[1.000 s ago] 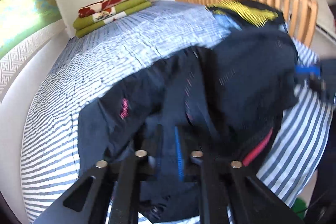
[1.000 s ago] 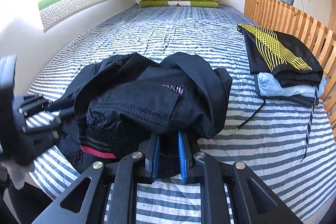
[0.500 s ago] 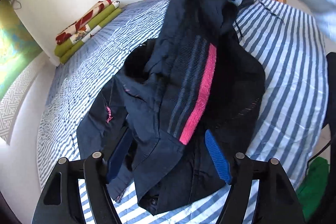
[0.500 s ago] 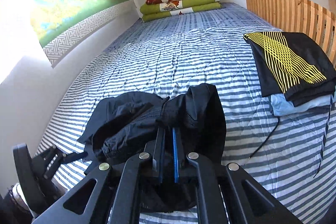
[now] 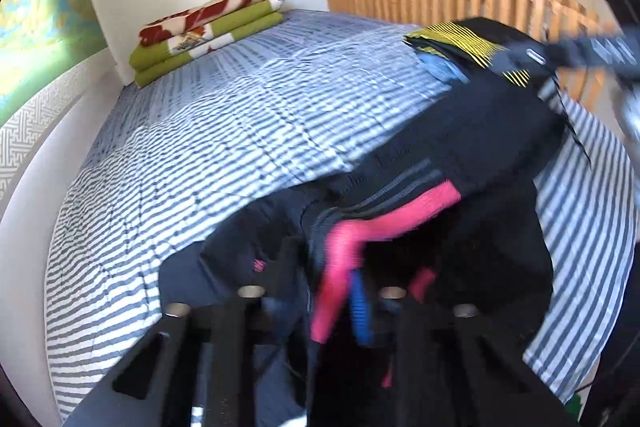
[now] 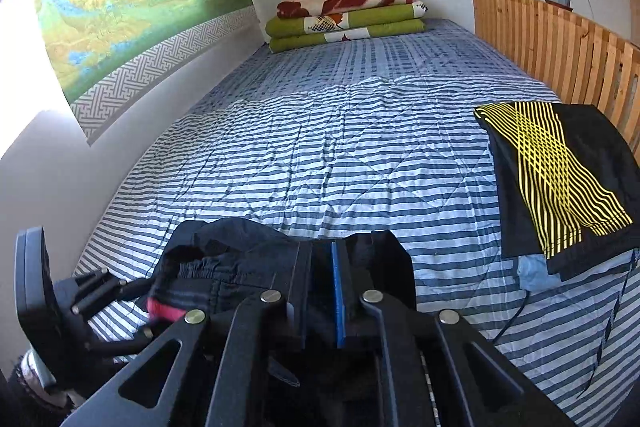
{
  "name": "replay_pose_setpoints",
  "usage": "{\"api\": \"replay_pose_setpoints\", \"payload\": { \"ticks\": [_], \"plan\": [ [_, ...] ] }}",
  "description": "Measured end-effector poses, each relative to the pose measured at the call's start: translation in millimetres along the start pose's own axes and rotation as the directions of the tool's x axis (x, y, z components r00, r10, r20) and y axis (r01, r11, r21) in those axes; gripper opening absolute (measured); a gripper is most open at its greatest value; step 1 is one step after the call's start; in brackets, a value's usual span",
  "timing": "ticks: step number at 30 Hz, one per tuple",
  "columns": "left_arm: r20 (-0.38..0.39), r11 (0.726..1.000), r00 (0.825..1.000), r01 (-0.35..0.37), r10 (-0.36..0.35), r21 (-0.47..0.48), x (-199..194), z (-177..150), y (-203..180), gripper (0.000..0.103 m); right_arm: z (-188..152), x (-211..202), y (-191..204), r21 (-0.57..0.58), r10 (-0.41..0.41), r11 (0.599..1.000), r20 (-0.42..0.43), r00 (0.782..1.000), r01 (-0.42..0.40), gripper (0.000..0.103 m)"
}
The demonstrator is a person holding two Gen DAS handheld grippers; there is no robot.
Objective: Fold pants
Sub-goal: 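Lift the black garment off the bed with both tools, raising it high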
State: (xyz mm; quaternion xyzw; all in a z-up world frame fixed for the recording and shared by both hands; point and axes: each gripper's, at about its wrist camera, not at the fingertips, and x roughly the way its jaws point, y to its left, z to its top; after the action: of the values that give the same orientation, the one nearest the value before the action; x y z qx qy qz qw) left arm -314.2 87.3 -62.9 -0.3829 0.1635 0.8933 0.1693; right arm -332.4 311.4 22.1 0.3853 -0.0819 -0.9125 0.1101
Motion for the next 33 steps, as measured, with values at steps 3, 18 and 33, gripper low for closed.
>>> {"api": "replay_pose_setpoints", "payload": {
  "ticks": [3,18,33],
  "plan": [
    [-0.037,0.992,0.998,0.053,-0.058,-0.114,8.6,12.8,32.3,0.008,-14.0,-22.4,1.2,0.000,-0.049,0.999,0.064,0.997,0.049,0.050],
    [-0.078,0.981,0.990,0.100,-0.114,-0.165,35.4,-7.7,65.2,0.007,-133.3,68.1,125.1,-0.386,-0.141,0.917,-0.084,0.987,0.098,0.059],
    [0.035,0.915,0.999,0.037,-0.025,-0.401,-87.2,-14.1,149.9,0.006,-75.6,-30.2,128.8,-0.427,-0.023,0.904,-0.017,1.000,0.014,0.002]
  ]
}}
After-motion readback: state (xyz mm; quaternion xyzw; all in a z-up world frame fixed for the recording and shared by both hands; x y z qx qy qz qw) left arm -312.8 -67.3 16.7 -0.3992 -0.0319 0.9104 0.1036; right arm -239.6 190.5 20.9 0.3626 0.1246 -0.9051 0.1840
